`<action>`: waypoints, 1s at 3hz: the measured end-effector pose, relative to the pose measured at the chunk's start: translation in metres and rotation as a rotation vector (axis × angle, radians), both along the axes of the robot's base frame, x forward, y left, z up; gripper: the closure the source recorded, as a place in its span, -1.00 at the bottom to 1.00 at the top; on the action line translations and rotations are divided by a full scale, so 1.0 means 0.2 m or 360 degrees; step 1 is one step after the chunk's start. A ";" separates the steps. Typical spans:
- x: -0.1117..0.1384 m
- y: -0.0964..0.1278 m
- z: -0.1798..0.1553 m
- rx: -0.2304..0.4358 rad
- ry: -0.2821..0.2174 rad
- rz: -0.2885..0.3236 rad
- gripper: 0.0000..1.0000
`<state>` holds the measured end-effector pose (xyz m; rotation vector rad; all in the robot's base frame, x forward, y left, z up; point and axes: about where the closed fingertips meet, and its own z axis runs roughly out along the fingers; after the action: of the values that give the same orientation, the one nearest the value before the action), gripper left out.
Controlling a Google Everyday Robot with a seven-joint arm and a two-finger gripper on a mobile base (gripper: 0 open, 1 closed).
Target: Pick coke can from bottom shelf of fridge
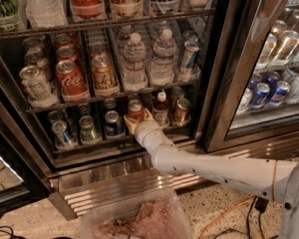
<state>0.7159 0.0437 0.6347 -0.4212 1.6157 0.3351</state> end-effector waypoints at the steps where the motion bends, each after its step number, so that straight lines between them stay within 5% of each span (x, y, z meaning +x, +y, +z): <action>1: -0.03 0.01 0.02 0.0005 -0.0006 0.0023 1.00; 3: -0.03 0.01 0.00 0.0005 -0.0006 0.0026 1.00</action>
Offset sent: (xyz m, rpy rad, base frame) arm -0.1683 0.0413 0.0678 -0.0033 0.0080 0.5364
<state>0.7101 0.0457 0.6355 -0.4326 1.6083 0.3489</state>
